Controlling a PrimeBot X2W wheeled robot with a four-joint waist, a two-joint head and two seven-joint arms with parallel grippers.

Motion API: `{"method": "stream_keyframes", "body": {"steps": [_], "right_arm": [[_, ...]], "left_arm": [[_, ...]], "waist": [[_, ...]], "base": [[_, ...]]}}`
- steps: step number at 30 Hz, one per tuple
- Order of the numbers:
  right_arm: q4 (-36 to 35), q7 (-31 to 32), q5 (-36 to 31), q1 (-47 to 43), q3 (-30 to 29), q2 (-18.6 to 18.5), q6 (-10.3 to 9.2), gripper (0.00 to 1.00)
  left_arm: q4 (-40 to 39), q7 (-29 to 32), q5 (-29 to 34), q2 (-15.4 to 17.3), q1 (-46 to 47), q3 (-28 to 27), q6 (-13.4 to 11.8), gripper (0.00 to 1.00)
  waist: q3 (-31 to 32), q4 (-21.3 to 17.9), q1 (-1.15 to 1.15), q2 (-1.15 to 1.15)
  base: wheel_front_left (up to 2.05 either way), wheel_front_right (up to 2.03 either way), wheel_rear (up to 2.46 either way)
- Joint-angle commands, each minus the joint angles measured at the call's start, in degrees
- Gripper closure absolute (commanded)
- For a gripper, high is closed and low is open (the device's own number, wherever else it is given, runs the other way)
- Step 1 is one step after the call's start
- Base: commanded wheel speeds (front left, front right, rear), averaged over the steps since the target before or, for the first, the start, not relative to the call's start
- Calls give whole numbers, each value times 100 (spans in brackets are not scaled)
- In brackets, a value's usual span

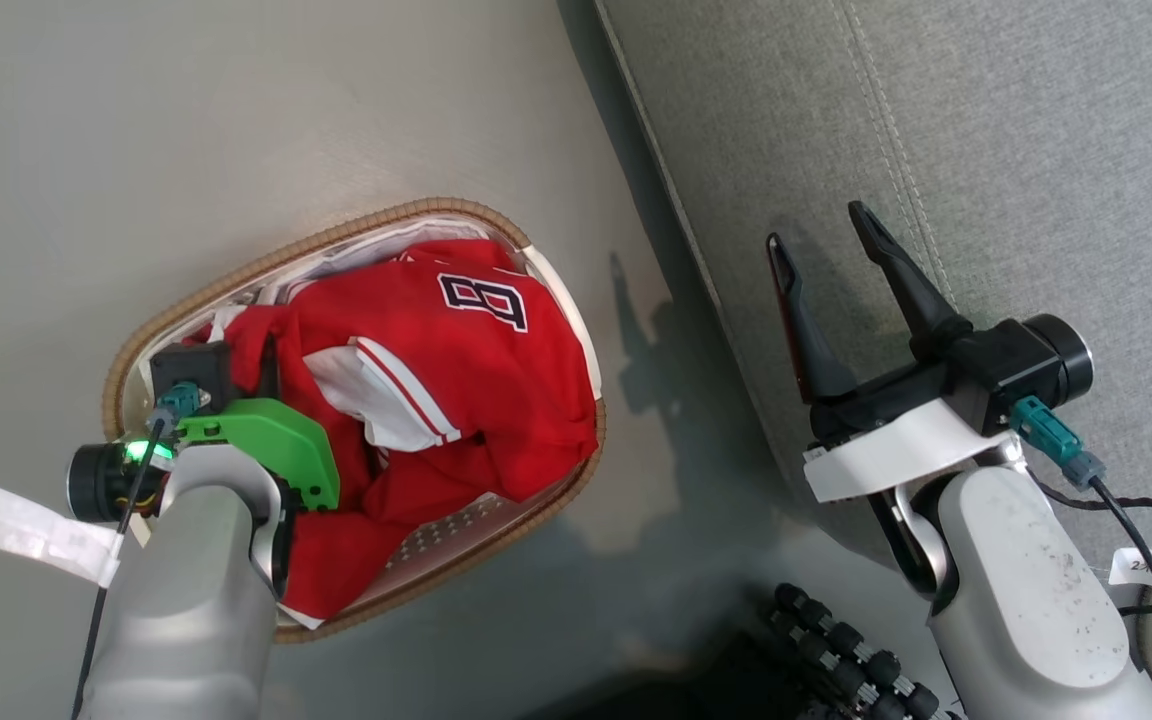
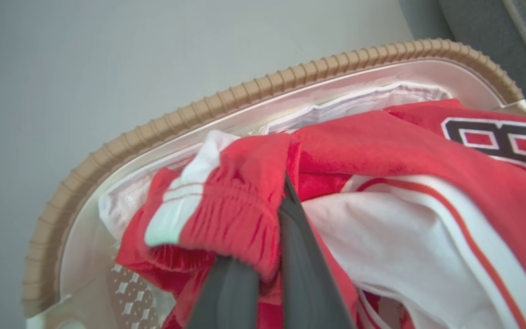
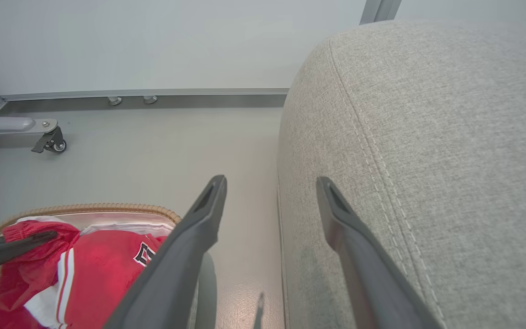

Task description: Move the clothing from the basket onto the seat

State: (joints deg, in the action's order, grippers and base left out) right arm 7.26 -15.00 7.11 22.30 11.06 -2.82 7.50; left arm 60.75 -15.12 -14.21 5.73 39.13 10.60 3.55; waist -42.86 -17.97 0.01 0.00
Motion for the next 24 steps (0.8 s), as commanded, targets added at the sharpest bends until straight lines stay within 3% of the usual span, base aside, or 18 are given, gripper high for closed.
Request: {"method": "stream_keyframes", "body": {"steps": [1, 12, 24], "right_arm": [[38, -28, -50, -80, -9, -13, -2, 0], [226, -28, -394, -459, -179, -17, -3, 0], [443, -28, -784, -1183, -392, -18, -3, 0]], "left_arm": [[-76, -6, -40, -11, -164, -18, 41, 100], [-887, -6, 84, -78, -872, 5, 198, 100], [-2302, -8, 605, 78, -1423, 615, 370, 100]], "waist": [[195, 78, -1, 0], [1344, 539, -1, 0], [3082, 1044, -1, 0]], "base": [[0, 0, 0], [0, 0, 0], [0, 0, 0]]}}
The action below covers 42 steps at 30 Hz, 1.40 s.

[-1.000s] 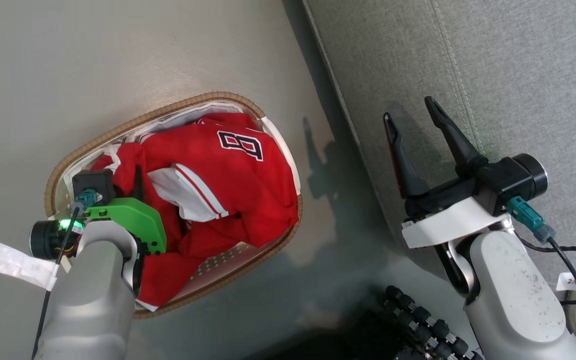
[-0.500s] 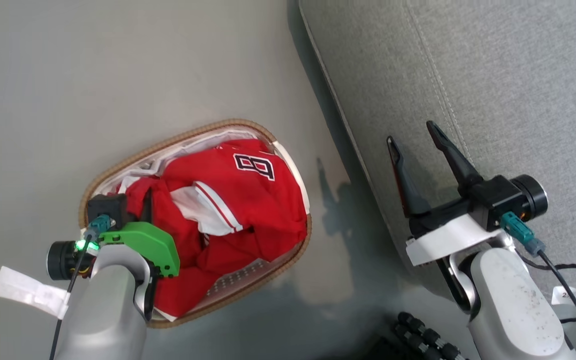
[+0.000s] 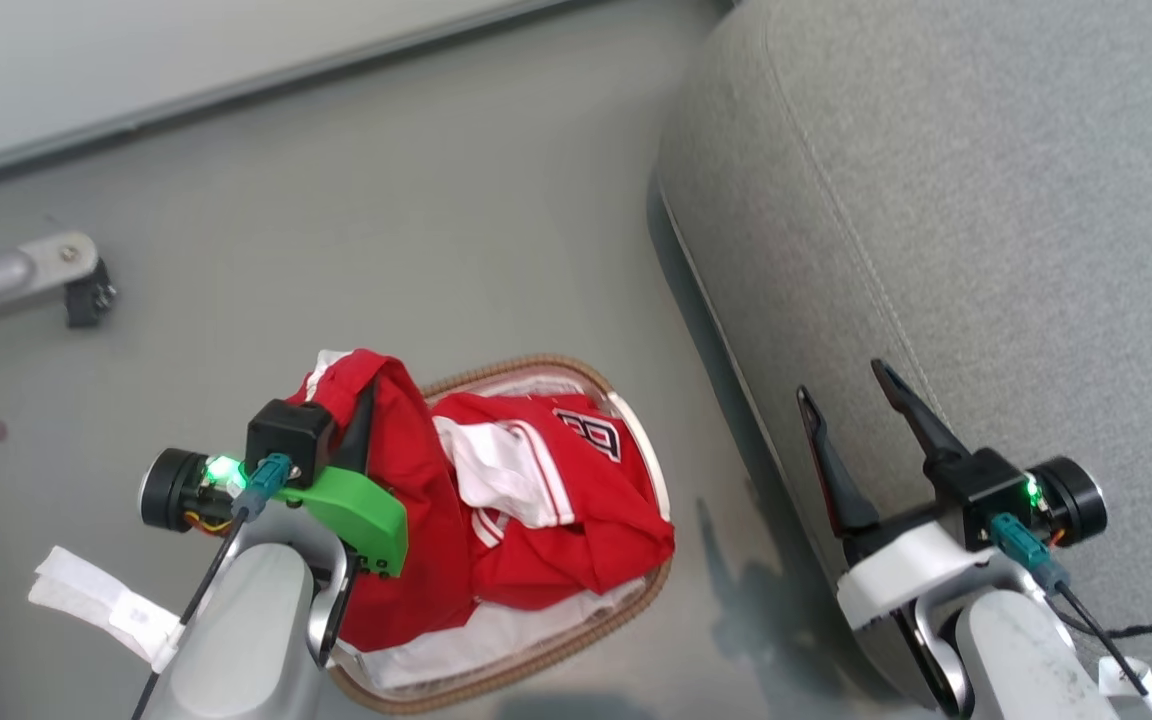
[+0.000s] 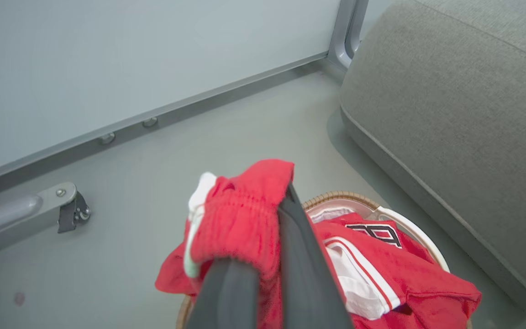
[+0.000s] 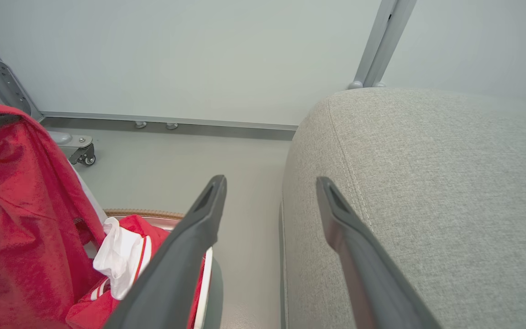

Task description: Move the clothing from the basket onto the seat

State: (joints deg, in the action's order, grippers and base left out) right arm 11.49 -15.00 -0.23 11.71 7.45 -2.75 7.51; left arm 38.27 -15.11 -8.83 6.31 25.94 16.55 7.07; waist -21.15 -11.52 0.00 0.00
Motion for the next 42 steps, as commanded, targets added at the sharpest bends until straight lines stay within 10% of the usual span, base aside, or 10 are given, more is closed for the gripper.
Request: {"method": "stream_keyframes", "body": {"steps": [1, 18, 42], "right_arm": [[30, -28, -68, -188, -39, -26, -4, 0], [124, -28, -319, -660, -47, -23, -4, 0], [577, -28, -396, 873, 917, -24, -4, 0]], "left_arm": [[-136, -8, 83, 55, -115, 71, 26, 100], [-1126, 0, -197, 740, 1323, 1582, 46, 100], [-1476, 1, -881, 568, 2967, 3054, 47, 100]], "waist": [[1015, 415, 0, 0], [2249, 520, 0, 0], [2391, 915, 0, 0]], "base": [[0, 0, 0], [0, 0, 0], [0, 0, 0]]}}
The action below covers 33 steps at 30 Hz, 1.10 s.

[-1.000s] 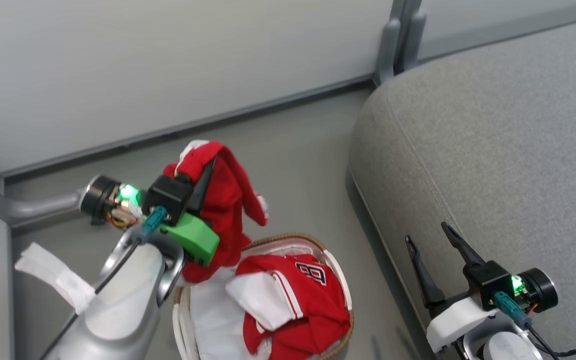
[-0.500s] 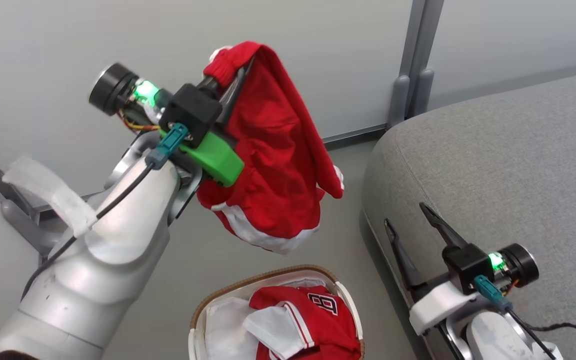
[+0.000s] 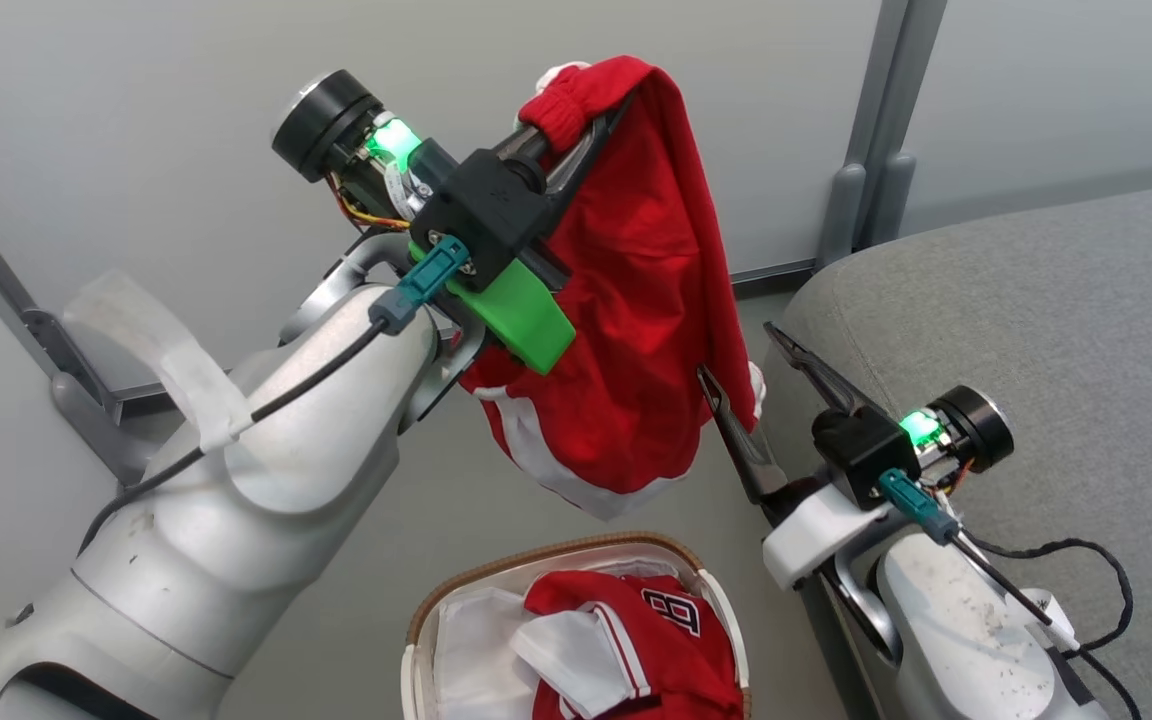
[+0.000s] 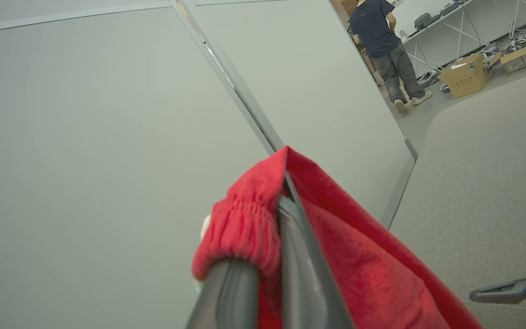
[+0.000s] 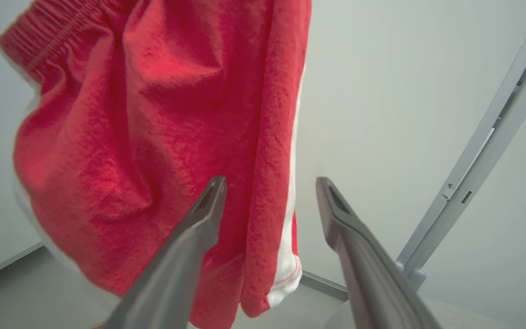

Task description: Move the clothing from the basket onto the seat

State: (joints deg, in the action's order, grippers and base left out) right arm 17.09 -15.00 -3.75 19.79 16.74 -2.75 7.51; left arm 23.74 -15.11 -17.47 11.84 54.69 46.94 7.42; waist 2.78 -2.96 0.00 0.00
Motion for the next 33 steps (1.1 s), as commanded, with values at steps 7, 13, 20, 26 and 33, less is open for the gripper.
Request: {"method": "stream_keyframes", "body": {"steps": [7, 13, 20, 26, 33], "right_arm": [[521, -28, -307, 525, -148, -23, -4, 0], [1054, -28, -197, 780, -201, -24, -4, 88], [1227, -28, -108, 923, -207, -23, -4, 100], [1205, -28, -135, 949, -246, -24, -4, 100], [1026, -28, -370, 990, -570, -24, -4, 100]], "left_arm": [[-394, 9, -131, 69, 95, 256, 5, 100], [-682, 18, -212, 132, -123, 305, -14, 100], [-862, 12, -430, 273, -474, 169, -175, 100], [-889, -3, -698, 328, -925, -29, -341, 100], [-897, -11, -1125, 171, -1847, -411, -488, 22]], "waist": [[12, 279, 0, 0], [35, 396, 0, 0], [46, 410, 0, 0], [70, 392, 0, 0], [78, 394, 0, 0]], "base": [[0, 0, 0], [0, 0, 0], [0, 0, 0], [0, 0, 0], [0, 0, 0]]}}
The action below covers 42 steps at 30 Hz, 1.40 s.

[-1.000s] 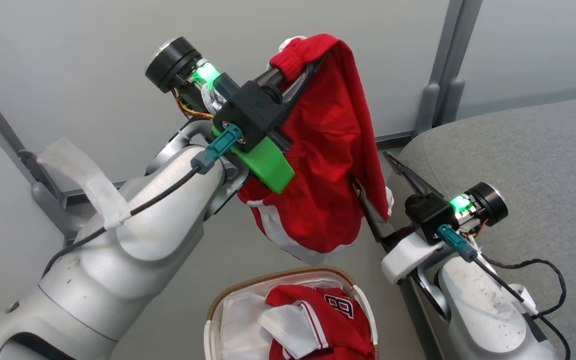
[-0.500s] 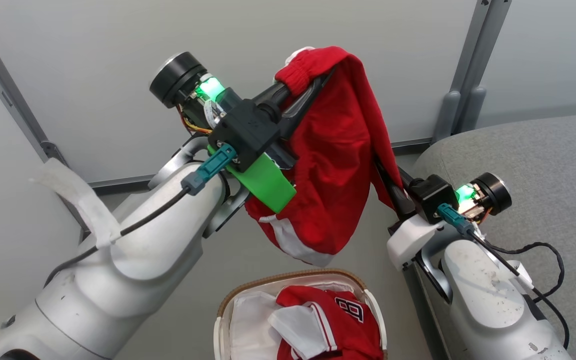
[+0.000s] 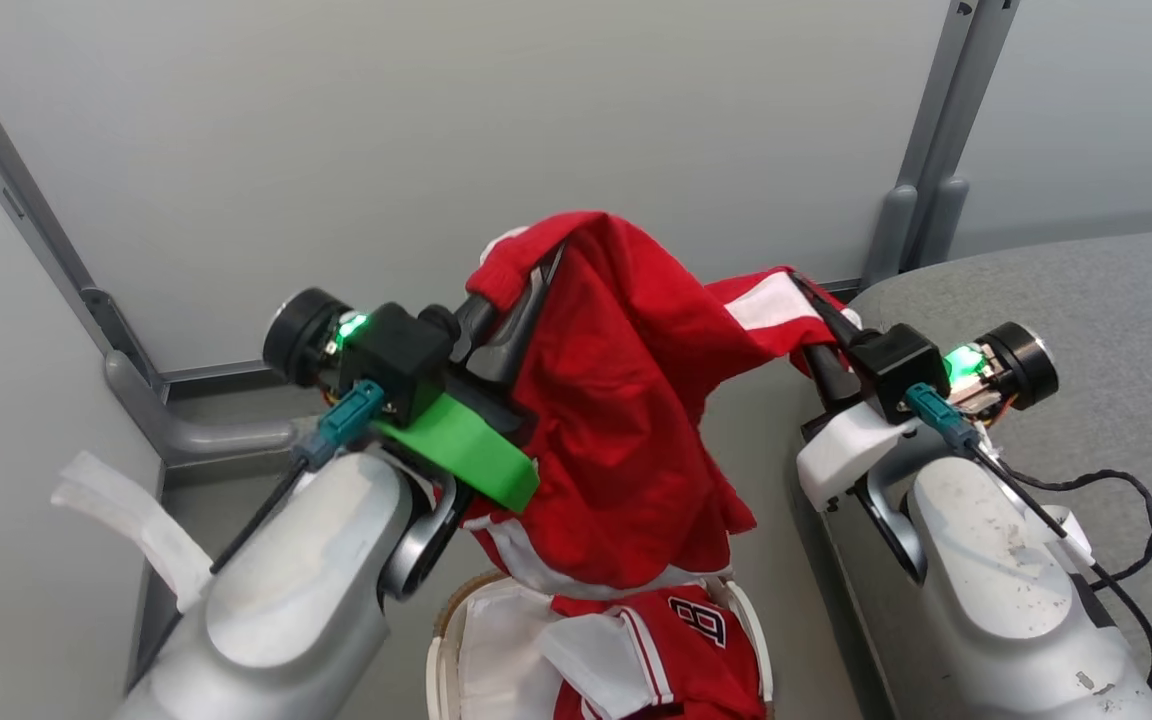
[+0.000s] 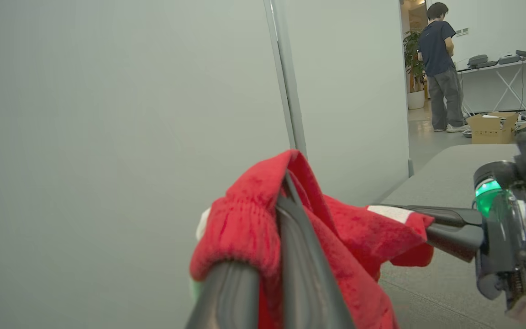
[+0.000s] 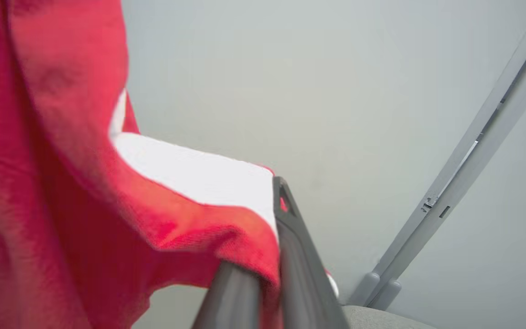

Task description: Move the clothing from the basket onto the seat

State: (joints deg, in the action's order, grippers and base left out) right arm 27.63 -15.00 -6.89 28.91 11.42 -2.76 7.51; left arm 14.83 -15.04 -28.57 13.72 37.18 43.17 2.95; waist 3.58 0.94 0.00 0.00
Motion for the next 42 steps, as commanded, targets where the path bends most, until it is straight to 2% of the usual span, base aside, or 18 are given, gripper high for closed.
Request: {"method": "stream_keyframes", "body": {"steps": [1, 8, 17, 24, 30, 42], "right_arm": [[-63, -28, -120, 83, -120, -22, -4, 100], [-266, -28, -425, 98, -670, -89, -4, 100], [-587, -28, -535, 52, -1384, -341, -5, 100], [-756, -28, -580, -97, -1604, -514, -5, 100], [-842, -28, -590, -158, -1656, -630, -5, 100], [-806, -28, -495, -16, -1570, -705, -6, 100]], "left_arm": [[-3, -18, -75, -69, -246, -99, -48, 0], [211, -13, -18, -274, -1106, -417, 126, 0], [502, -13, 198, -371, -1795, -806, 315, 0], [582, -14, 374, -573, -2103, -1067, 401, 0], [618, -14, 553, -717, -2286, -1196, 438, 0], [632, -15, 816, -916, -2260, -1243, 458, 0]], "waist": [[-5, 12, 0, 0], [-66, 14, 0, 0], [-129, -76, 0, 0], [-156, -214, 0, 0], [-228, -575, 0, 0], [-583, -1691, 0, 0]], "base": [[0, 0, 0], [0, 0, 0], [0, 0, 0], [0, 0, 0], [0, 0, 0], [0, 0, 0]]}}
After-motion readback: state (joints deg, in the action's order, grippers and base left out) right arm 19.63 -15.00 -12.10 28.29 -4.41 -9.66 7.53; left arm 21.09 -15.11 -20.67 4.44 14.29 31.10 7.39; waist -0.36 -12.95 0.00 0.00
